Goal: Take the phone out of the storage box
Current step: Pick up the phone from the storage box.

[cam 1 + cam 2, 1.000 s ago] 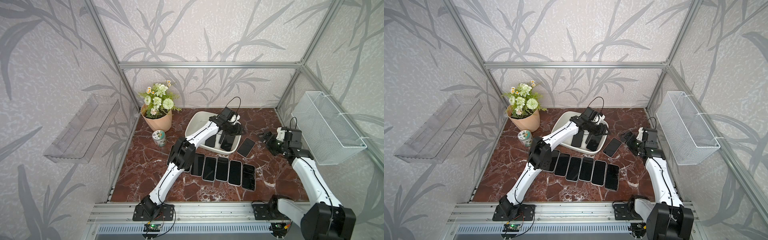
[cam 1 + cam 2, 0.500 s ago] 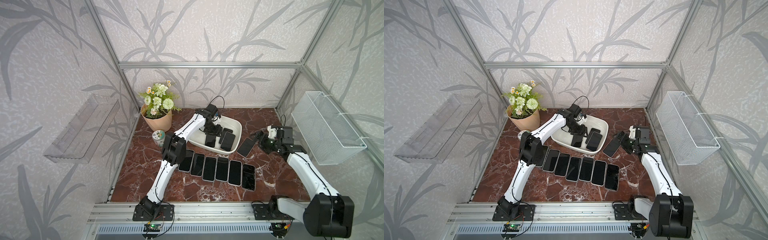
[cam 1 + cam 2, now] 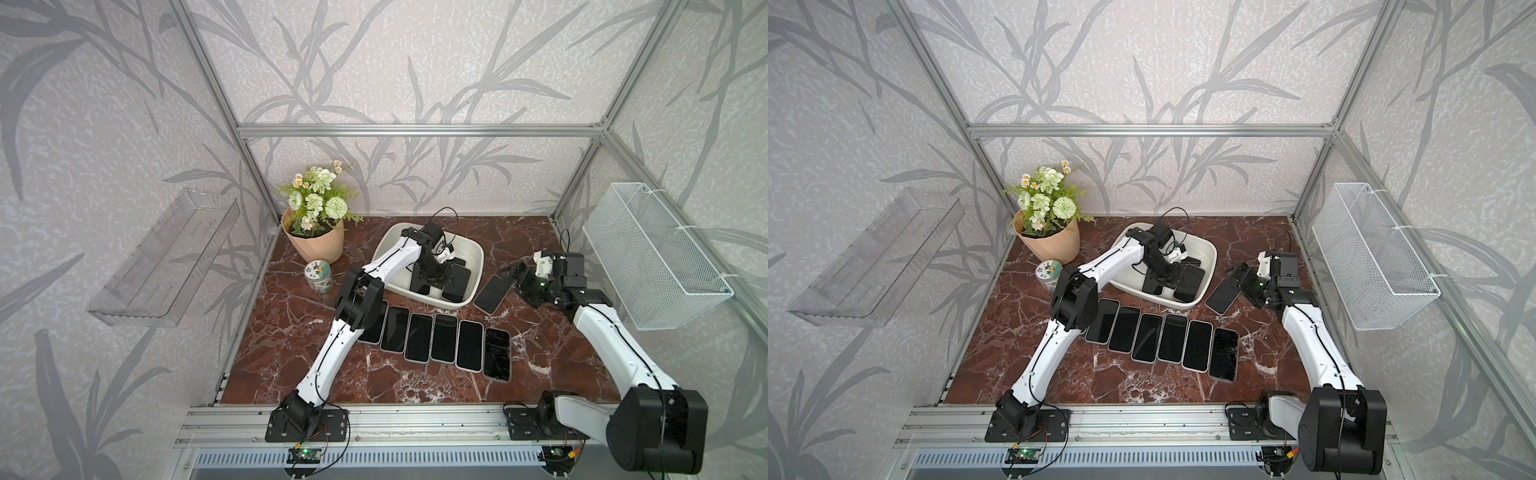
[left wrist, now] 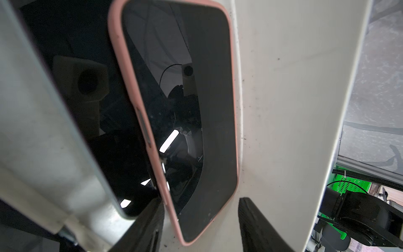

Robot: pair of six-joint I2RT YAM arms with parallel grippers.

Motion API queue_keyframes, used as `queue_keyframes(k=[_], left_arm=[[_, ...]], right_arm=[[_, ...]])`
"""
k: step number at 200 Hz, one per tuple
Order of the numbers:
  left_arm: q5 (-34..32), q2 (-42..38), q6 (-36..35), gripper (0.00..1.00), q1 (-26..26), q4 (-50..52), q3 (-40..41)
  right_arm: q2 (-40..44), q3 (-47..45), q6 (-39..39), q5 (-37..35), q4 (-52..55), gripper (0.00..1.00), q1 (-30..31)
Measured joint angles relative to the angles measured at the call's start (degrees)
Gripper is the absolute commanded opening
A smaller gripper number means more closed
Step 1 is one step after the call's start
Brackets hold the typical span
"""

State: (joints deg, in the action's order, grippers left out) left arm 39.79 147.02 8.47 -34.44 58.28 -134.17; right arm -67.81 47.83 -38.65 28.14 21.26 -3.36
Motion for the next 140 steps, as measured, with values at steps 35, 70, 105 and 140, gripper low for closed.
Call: queue_keyframes(k=[35,70,105,140], left_arm=[[1.4,0.3,0.2,0.47,0.0,-0.5,-0.3],[3.6,0.3,1.5,0.37,0.0,-2.9,-0.2],[5.4,0.2,3.8,0.39,-0.2,-7.3,1.2],[5.0,0.2,4.5,0.38,-0.4,-7.8,1.1]], right_arm=[[-0.7,0.0,0.0,0.0,0.0,0.92,0.0],[-1.4,0.0,0.0,0.0,-0.2,0.92,0.0],[-2.2,0.0,0.0,0.1,-0.4,0.92,0.5],[-2.3,0.0,0.0,0.4,-0.5,0.92,0.7]])
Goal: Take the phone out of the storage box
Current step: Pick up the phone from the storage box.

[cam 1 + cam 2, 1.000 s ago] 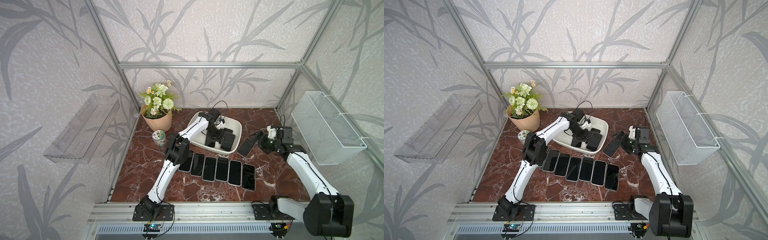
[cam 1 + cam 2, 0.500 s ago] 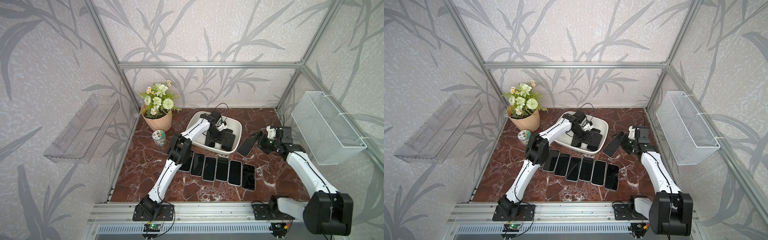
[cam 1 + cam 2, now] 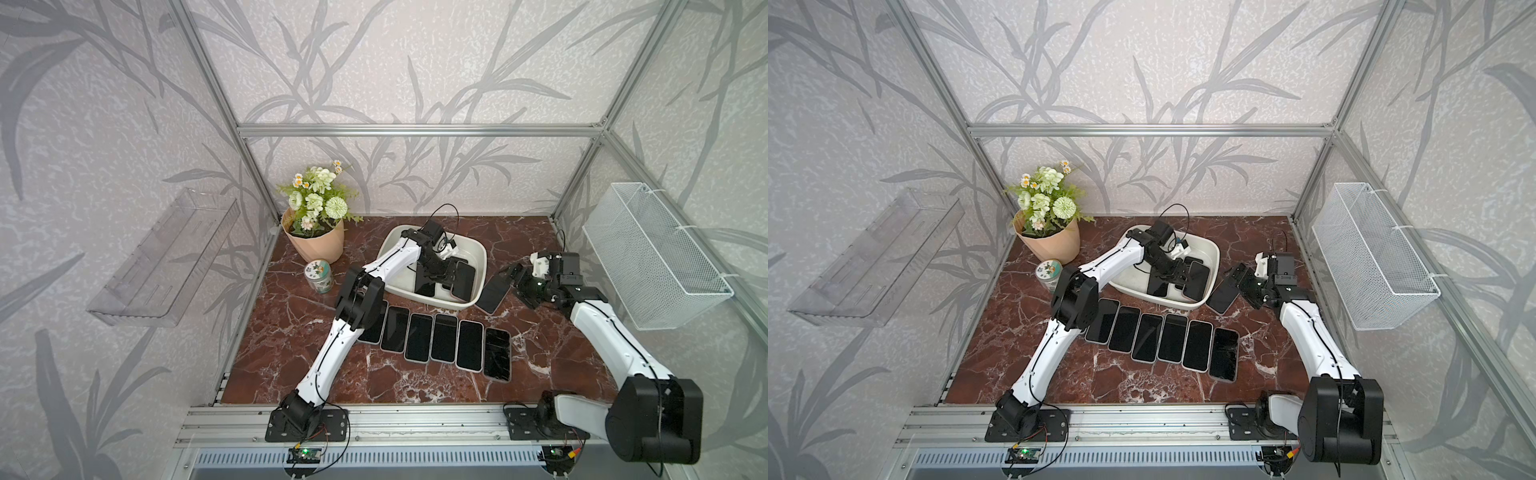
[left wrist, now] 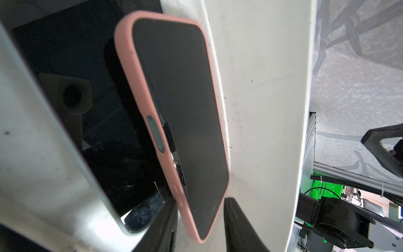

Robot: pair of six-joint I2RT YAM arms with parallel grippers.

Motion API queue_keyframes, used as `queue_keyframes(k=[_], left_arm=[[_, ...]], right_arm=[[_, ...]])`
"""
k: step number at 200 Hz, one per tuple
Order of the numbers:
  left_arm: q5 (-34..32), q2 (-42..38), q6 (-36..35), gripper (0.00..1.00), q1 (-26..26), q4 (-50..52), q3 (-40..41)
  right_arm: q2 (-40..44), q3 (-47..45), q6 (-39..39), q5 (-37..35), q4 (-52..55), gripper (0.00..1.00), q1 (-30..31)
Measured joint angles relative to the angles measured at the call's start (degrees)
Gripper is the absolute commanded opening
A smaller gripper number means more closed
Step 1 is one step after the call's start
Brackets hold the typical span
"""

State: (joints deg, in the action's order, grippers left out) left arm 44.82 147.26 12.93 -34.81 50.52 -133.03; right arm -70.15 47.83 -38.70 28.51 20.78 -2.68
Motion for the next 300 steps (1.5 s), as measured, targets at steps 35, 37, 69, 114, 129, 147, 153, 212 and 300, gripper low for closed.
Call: queue_keyframes(k=[35,37,69,114,129,147,153,212,300], left_arm=[[-0.4,0.2,0.3,0.19,-0.4,-0.1,-0.4],[-0.4,0.2,0.3,0.17,-0.4,-0.1,-0.5],[-0.3,0.4,1.1,0.19,-1.2,-1.6,-1.2],[0.0,1.6,2.7,0.36,-2.1,-3.1,-2.6],[-0.1,2.0,2.9,0.39,-2.3,-3.5,-2.6],[-0.6,2.3,3.4,0.38,-2.6,-3.8,-2.8],[-0.7,2.4,3.5,0.36,-2.6,-3.8,-3.0],[-0.9,3.3,6.3,0.23,-2.8,-6.2,-3.4],[-2.3,4.0,6.8,0.4,-2.9,-7.3,-3.5]], right_arm=[[0.0,0.0,0.0,0.0,-0.1,0.93,0.0],[0.0,0.0,0.0,0.0,-0.1,0.92,0.0],[0.0,0.0,0.0,0.0,-1.0,0.92,0.1],[-0.3,0.0,0.0,0.0,-1.5,0.92,0.3],[-0.9,0.0,0.0,0.0,-1.7,0.93,0.5],[-1.3,-0.2,0.0,0.0,-1.9,0.92,0.7],[-1.4,-0.3,0.0,0.0,-2.2,0.92,0.7],[-4.2,-0.9,0.5,-1.5,-2.9,0.93,1.8],[-22.3,6.7,2.6,-8.2,-2.8,0.74,5.6]])
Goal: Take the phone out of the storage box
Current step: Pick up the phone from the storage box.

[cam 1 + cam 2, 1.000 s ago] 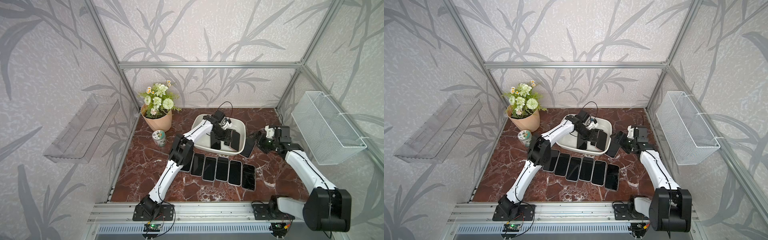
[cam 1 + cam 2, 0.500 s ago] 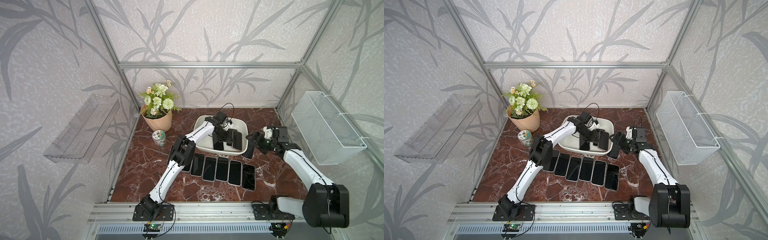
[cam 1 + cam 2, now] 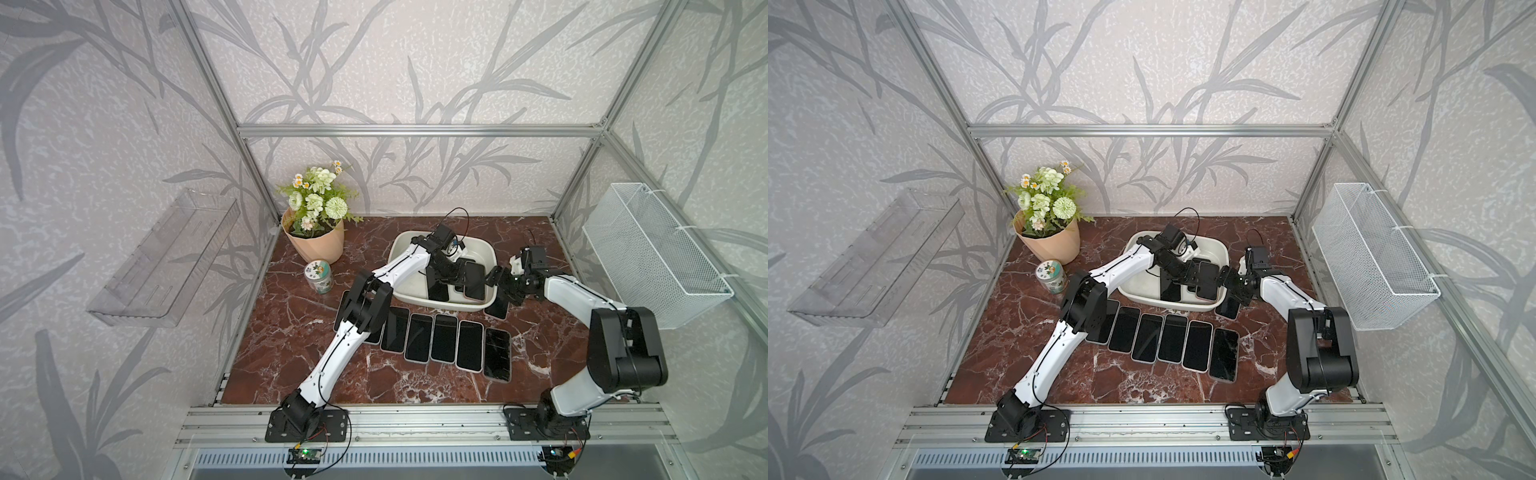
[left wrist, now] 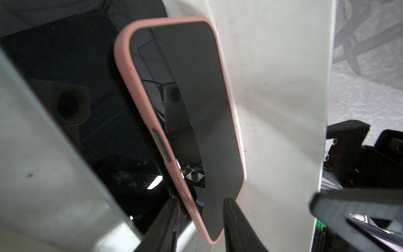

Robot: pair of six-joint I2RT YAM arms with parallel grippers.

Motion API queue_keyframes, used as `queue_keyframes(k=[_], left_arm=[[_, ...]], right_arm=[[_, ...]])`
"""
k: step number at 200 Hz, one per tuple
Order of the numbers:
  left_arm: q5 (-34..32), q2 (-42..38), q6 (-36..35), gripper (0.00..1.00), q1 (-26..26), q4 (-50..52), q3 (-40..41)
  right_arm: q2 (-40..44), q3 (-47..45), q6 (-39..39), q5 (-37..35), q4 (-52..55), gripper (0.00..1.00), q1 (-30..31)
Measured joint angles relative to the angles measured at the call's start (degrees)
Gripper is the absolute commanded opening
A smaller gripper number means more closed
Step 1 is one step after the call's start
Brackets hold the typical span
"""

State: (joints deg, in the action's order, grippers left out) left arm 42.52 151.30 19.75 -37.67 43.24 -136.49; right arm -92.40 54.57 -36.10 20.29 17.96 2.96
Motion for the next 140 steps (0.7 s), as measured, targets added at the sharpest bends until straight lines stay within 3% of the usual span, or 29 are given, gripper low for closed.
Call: queue_keyframes(k=[23,42,80,117,140], left_arm=[[0.0,0.0,-0.1,0.45,0.3,-0.3,-0.1],[0.1,0.0,0.4,0.46,0.5,-1.2,-0.2],[0.7,0.5,1.7,0.55,0.4,-3.6,-0.6],[-8.3,1.8,-2.3,0.56,-0.6,2.1,-6.3],[-10.2,1.8,-3.1,0.55,-1.6,3.1,-6.7]], right_arm=[[-1.3,0.1,0.8,-0.8,-0.1,0.44,0.7],[-2.6,0.4,0.8,-0.7,-0.3,0.26,1.0],[-4.5,0.8,1.3,-0.2,-0.7,0.24,1.0],[-5.1,1.0,1.5,0.3,-1.4,0.24,1.0],[-5.6,1.2,1.5,0.7,-1.8,0.23,1.0]])
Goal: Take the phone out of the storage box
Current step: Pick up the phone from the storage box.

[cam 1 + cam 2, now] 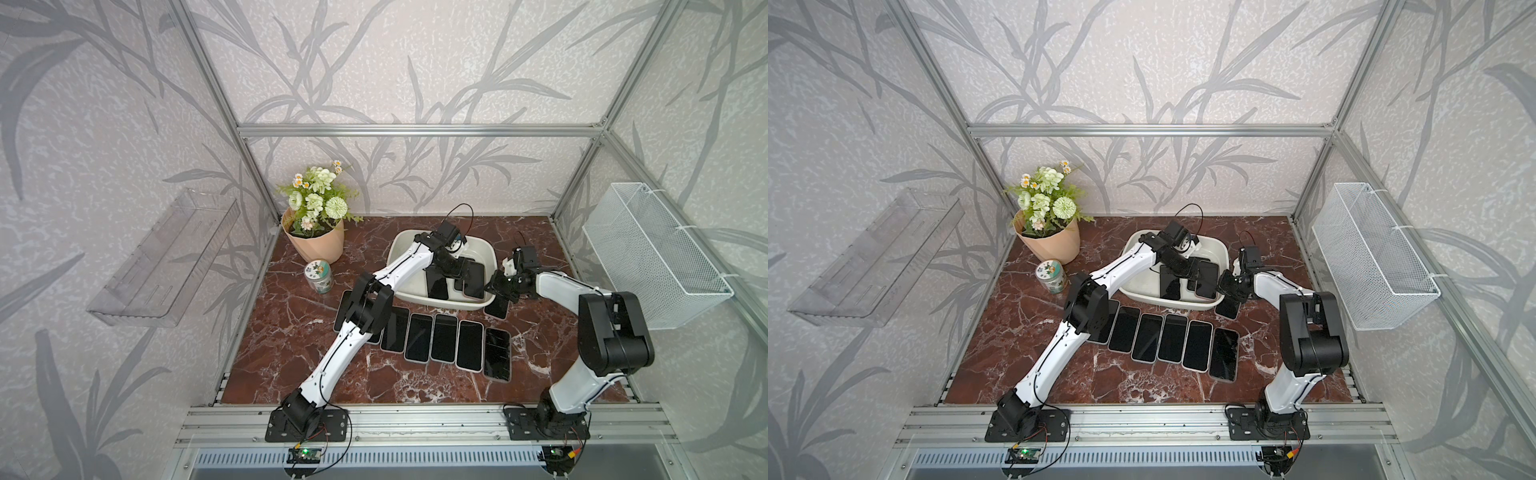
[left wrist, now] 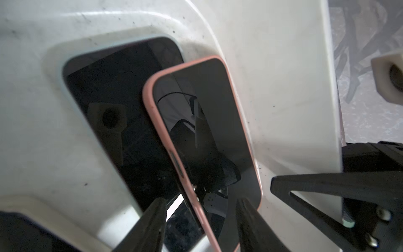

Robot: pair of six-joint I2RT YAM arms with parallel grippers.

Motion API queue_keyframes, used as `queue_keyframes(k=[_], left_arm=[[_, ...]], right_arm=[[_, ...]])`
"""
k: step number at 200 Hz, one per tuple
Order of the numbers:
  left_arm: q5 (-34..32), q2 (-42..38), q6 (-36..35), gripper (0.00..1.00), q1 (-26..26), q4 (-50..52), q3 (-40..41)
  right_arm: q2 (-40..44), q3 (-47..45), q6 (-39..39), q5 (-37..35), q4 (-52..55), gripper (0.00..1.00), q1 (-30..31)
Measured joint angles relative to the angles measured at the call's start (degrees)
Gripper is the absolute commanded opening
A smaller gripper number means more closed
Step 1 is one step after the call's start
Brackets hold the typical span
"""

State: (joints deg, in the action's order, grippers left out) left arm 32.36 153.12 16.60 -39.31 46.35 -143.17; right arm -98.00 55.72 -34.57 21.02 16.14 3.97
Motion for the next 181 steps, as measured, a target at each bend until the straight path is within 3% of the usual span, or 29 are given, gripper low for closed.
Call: queue_keyframes(k=[34,89,104,143,169,181], left_arm=[[2.9,0.6,1.9,0.51,-0.9,-1.1,0.0],[14.2,1.2,9.1,0.44,-0.8,-10.8,4.4],[14.7,1.2,10.0,0.35,-0.9,-11.3,4.7],[12.7,1.3,9.4,0.24,-0.5,-9.7,4.7],[11.6,1.3,9.0,0.05,-0.1,-7.7,4.1],[11.1,1.3,8.6,0.02,-0.1,-7.3,3.5]], right_arm=[[-0.9,0.1,-0.1,0.7,-1.4,0.23,-0.1],[-1.9,0.0,-1.2,2.0,-3.6,0.23,-0.3],[-2.0,0.0,-1.3,2.1,-4.0,0.23,-0.3],[-2.2,-0.2,-2.0,2.7,-5.4,0.25,-0.3],[-2.3,-0.3,-2.3,3.5,-6.1,0.35,-0.2],[-2.4,-0.4,-2.4,3.9,-6.4,0.41,-0.2]])
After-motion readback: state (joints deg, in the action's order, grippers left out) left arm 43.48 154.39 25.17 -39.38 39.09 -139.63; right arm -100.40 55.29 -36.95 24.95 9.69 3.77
